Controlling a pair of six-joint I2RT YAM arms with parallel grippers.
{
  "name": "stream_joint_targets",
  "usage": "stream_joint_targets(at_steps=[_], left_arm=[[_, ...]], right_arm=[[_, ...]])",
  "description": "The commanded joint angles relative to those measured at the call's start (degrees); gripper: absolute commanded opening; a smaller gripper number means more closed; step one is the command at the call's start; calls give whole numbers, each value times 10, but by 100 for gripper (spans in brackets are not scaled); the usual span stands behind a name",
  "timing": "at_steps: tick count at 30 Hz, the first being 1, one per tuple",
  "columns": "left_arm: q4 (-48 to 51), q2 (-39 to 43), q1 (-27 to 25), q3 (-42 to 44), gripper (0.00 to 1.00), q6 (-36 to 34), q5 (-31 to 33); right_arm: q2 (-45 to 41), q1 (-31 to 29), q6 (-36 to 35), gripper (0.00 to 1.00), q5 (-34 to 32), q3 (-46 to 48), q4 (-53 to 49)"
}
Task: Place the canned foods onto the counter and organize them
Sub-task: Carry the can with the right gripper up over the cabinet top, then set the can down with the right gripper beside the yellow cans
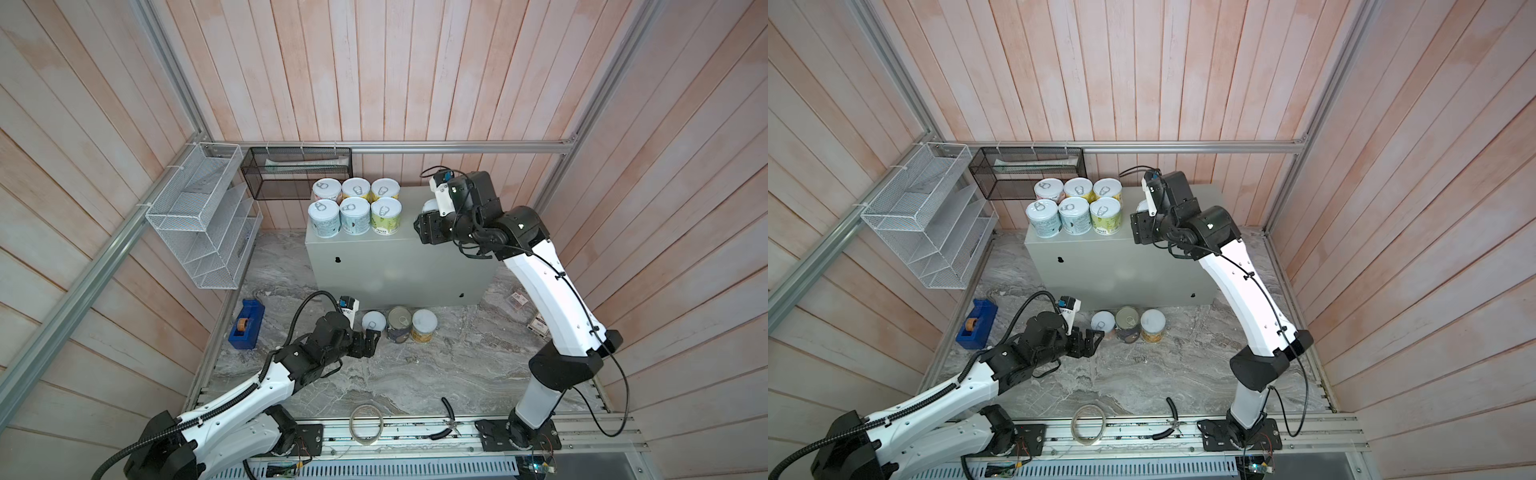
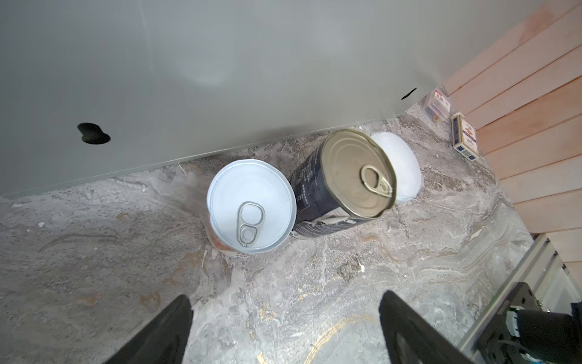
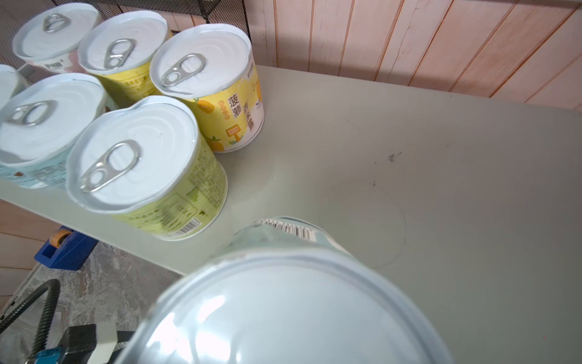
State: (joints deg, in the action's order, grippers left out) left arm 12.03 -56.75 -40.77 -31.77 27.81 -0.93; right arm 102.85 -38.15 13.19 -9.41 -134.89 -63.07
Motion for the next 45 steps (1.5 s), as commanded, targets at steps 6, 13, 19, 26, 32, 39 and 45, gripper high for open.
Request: stream_joint_targets(at_steps=[6, 13, 19, 26, 32, 39, 45], left_arm=[[0, -9, 23, -26, 95, -26, -26], [5, -10, 32, -35, 95, -28, -28], [-3, -16, 33, -30, 95, -19, -29], [-7, -14, 33, -24, 95, -12, -26], [-7, -15, 33, -26, 95, -16, -24], [-12, -16, 37, -26, 95, -23, -20], [-10, -17, 42, -32, 95, -35, -22]], right_arm=[[29, 35, -17, 0, 15, -54, 24], [53, 59, -21, 0, 42, -69, 34], [70, 60, -26, 0, 41, -89, 27], [92, 62, -26, 21, 42, -109, 14], [91, 62, -24, 62, 38, -108, 17], [89, 62, -23, 83, 37, -108, 22], [88, 62, -23, 89, 35, -114, 27]])
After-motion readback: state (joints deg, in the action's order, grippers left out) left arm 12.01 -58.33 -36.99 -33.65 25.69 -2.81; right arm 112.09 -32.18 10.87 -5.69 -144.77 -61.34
